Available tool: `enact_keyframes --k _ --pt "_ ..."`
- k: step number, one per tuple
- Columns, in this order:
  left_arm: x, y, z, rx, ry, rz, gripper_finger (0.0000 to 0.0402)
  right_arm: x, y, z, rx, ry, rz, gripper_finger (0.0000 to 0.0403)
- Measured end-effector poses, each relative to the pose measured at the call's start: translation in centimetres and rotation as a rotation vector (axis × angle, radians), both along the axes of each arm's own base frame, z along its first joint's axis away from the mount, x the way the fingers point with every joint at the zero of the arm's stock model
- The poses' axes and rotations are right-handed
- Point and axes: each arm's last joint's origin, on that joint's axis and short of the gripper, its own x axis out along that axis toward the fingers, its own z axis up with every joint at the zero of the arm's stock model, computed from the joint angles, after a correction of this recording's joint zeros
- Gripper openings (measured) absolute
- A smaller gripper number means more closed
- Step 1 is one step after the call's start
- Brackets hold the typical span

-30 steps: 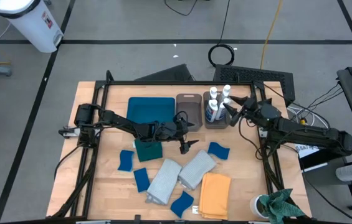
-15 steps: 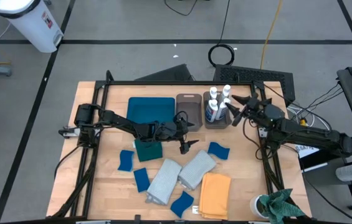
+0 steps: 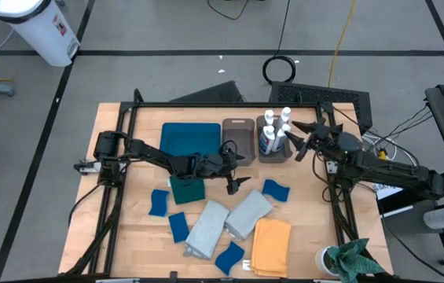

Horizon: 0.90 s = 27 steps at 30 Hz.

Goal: Pick & Place Kitchen Items
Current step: Put the blue sponge into the left black bin

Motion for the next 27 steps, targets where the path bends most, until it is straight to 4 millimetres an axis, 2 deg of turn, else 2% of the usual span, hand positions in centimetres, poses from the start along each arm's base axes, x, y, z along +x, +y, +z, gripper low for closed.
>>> enact_keyframes --k 27 --pt "0.0 0.0 0.0 0.003 0.003 -0.001 0.0397 0.3 1.4 0.7 0.006 -0.074 0.51 0.021"
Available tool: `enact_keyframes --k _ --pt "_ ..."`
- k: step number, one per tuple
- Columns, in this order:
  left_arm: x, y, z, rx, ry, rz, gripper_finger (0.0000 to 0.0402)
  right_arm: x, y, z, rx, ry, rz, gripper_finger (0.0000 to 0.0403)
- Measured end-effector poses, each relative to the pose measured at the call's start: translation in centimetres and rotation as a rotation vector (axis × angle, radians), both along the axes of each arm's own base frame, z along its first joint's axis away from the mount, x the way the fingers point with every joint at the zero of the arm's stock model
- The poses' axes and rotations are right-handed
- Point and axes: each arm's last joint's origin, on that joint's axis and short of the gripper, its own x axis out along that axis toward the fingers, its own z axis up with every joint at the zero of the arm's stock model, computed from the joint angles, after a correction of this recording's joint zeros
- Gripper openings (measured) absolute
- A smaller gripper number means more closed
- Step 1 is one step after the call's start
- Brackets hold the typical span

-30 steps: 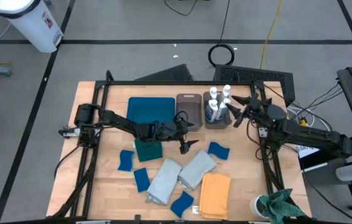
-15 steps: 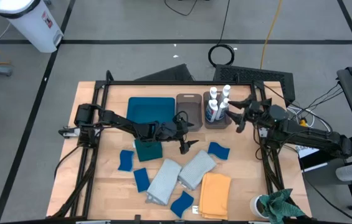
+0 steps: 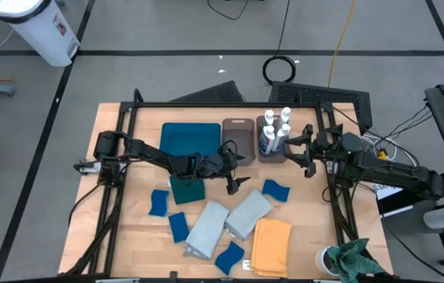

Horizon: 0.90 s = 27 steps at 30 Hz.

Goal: Pick & Place Kitchen Items
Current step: Put the blue sponge into the left black bin

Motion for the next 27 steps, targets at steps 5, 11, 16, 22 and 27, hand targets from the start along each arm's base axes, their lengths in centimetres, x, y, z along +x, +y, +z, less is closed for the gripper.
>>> enact_keyframes --k 5,11,16,22,27 --pt "0.0 0.0 0.0 0.0 0.0 0.0 0.0397 0.0 0.1 0.0 0.012 0.002 0.05 0.021" --pt "0.0 0.0 0.0 0.0 -0.001 0.0 0.0397 0.0 0.6 0.0 0.022 0.01 0.214 0.021" --pt "0.0 0.0 0.0 -0.001 -0.001 0.0 0.0397 -0.1 1.0 0.0 0.039 0.026 0.364 0.021" --pt "0.0 0.0 0.0 -0.001 -0.001 0.001 0.0397 -0.1 1.1 0.0 0.042 0.029 0.385 0.021" --pt "0.0 0.0 0.0 -0.021 -0.005 0.007 0.0397 -0.1 1.1 -0.1 0.043 0.029 0.385 0.021"
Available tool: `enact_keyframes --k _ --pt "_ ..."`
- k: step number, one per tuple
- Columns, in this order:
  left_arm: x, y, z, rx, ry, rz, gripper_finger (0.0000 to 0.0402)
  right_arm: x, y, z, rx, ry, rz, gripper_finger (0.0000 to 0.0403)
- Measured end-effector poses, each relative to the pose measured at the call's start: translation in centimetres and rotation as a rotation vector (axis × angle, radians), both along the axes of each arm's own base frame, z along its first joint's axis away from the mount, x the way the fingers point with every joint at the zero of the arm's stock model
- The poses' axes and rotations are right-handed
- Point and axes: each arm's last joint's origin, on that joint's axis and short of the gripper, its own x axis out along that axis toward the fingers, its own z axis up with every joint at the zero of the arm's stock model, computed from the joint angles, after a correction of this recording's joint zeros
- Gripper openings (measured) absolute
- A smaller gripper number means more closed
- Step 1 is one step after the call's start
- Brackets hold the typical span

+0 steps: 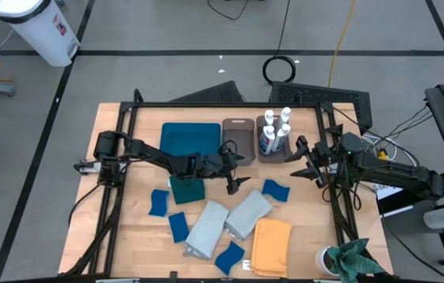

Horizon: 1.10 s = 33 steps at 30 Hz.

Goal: Pick & Place Kitchen Items
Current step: Put the blue sponge into the left black bin

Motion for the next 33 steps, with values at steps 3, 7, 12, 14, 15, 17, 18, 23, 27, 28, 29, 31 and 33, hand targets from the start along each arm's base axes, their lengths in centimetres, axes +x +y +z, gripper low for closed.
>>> enact_keyframes --k 3,7,12,14,15,17,18,23,27,28,29,31,33 --pt "0.0 0.0 0.0 -0.017 -0.004 0.006 0.0397 0.0 0.0 0.0 0.017 0.006 0.002 0.021" --pt "0.0 0.0 0.0 -0.049 -0.01 0.017 0.0397 0.1 0.0 -0.1 0.06 0.028 0.011 0.021" --pt "0.0 -0.4 0.0 -0.065 -0.012 0.014 0.0397 1.1 0.8 -0.9 0.09 0.105 -0.012 0.021" --pt "0.0 -0.7 0.0 -0.066 -0.011 0.008 0.0397 1.7 1.4 -1.4 0.072 0.141 -0.045 0.021" --pt "0.0 -0.8 0.0 -0.066 -0.01 0.005 0.0397 2.1 1.8 -1.6 0.055 0.169 -0.054 0.021" --pt "-0.1 -1.0 -0.1 -0.065 -0.004 -0.002 0.0397 3.0 2.7 -1.1 0.017 0.214 -0.072 0.021" --pt "-0.1 -1.1 -0.1 -0.065 -0.002 -0.004 0.0397 3.4 3.2 -0.7 -0.005 0.24 -0.082 0.021" --pt "-0.1 -1.2 -0.1 -0.065 -0.002 -0.006 0.0397 5.5 6.1 0.6 -0.157 0.453 -0.202 0.021" --pt "-0.1 -1.2 -0.1 -0.061 -0.001 -0.007 0.0397 7.0 8.3 0.8 -0.276 0.623 -0.292 0.021" --pt "-0.1 -1.2 -0.1 -0.06 -0.001 -0.007 0.0397 7.4 8.8 0.7 -0.292 0.662 -0.297 0.021" --pt "-0.1 -1.2 -0.1 -0.059 -0.001 -0.008 0.0397 7.7 9.3 0.5 -0.303 0.7 -0.295 0.021" --pt "-0.1 -1.2 -0.1 -0.057 -0.001 -0.008 0.0397 8.3 9.9 -0.2 -0.308 0.758 -0.286 0.021" --pt "-0.1 -1.1 -0.1 -0.041 0.002 -0.013 0.0397 8.7 10.4 -0.9 -0.312 0.802 -0.287 0.021"
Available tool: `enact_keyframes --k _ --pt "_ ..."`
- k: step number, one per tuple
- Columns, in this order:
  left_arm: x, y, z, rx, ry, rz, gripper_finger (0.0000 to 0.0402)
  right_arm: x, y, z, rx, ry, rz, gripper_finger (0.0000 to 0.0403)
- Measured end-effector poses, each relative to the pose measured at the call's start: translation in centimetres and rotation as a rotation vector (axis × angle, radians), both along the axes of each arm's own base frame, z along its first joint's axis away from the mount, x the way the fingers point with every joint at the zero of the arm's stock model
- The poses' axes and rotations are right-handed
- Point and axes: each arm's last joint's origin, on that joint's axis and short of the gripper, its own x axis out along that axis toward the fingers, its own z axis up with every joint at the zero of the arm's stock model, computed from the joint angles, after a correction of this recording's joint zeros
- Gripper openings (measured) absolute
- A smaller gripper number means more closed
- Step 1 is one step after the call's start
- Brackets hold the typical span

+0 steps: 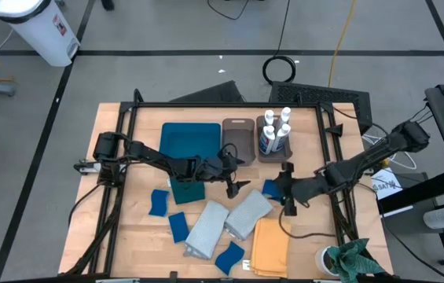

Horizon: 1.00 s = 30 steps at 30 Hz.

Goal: Pick & Place Kitchen Items
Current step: Put the blue sponge into the left black bin

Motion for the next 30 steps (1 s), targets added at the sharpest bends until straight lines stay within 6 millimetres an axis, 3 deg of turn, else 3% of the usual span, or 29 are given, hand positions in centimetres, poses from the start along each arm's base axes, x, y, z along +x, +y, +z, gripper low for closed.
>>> enact_keyframes --k 9,30 --pt "0.0 0.0 0.0 0.008 0.0 -0.002 0.0397 0.4 0.3 -3.1 -0.062 0.207 -0.025 0.021" --pt "0.0 0.1 0.0 0.003 -0.002 0.0 0.0397 1.2 -0.9 -6.9 0.022 0.438 -0.14 0.0219"
